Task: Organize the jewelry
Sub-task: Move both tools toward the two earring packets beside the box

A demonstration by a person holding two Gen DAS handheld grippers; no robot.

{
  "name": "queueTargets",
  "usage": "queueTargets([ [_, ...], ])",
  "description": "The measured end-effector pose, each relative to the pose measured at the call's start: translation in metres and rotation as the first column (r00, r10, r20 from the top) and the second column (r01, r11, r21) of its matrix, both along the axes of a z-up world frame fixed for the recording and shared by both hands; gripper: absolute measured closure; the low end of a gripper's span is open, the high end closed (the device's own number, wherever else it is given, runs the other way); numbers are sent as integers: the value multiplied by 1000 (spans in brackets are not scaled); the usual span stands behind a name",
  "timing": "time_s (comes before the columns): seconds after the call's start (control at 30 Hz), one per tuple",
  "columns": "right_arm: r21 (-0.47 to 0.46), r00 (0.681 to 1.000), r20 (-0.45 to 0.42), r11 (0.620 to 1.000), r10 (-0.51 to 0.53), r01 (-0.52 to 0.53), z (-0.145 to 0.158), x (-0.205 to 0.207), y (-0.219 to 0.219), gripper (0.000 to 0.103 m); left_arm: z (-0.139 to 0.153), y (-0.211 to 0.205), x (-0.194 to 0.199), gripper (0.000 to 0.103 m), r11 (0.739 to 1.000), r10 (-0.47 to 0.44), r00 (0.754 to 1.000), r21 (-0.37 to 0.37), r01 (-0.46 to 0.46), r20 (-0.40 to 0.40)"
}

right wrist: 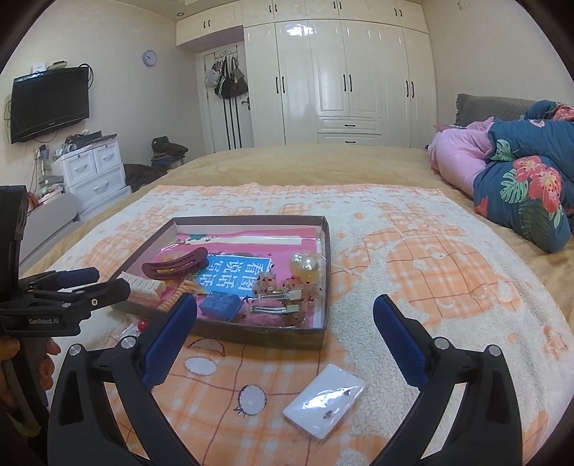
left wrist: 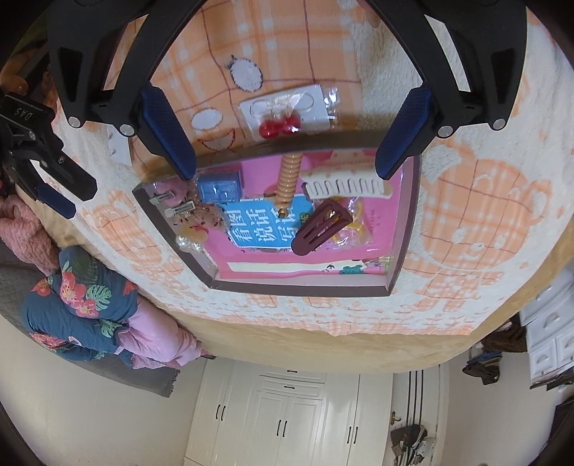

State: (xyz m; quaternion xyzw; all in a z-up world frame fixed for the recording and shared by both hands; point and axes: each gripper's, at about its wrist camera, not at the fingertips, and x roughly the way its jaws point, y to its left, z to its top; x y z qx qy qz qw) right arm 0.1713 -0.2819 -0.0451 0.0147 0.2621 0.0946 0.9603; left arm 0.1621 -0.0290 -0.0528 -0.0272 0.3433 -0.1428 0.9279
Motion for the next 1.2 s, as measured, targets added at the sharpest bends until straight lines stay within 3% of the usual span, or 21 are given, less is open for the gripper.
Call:
queueTargets([
  [0.63,-32,997,-68,999,-27,25,-17,-27,-12,7,-23,1,-27,11,1000,8,998,17,-7,-60],
  [0.97,-33,983,-165,997,-78,73,-40,-27,-23,7,-48,0,-21,11,999,11,993,37,-7,-120],
  [1.2,37,956,-279,994,-90,104,-65,-11,-31,7,-63,-4,-8,11,999,33,987,29,-29,-157],
])
